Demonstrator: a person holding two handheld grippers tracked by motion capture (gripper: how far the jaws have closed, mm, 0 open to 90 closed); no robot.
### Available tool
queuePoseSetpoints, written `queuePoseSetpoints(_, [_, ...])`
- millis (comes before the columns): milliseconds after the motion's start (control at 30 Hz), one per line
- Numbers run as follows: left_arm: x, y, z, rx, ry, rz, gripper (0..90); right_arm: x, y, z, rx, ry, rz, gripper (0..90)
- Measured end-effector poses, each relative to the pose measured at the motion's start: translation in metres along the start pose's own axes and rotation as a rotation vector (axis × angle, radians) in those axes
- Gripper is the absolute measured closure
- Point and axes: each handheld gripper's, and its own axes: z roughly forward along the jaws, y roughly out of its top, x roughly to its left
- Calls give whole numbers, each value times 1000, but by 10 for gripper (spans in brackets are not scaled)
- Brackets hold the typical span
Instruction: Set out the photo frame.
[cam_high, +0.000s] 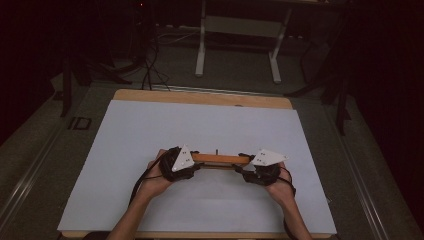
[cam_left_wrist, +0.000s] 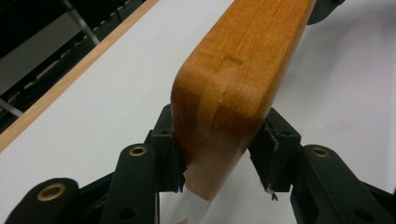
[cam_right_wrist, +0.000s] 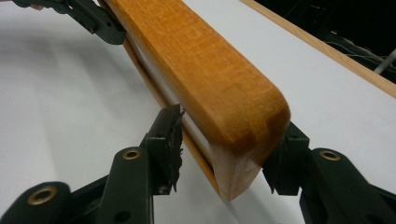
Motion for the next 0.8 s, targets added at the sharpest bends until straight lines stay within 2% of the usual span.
queuePoseSetpoints(200, [2,2,-3,0,-29,-30,583,0,2,-2,-1,10,3,527])
queuePoseSetpoints(467, [2,4,-5,6,-43,-36,587,0,4,-4,3,18,5,527])
queuePoseSetpoints(800, [5,6,-8,5,-79,-76,593,-1,6,-7,4,38,24,527])
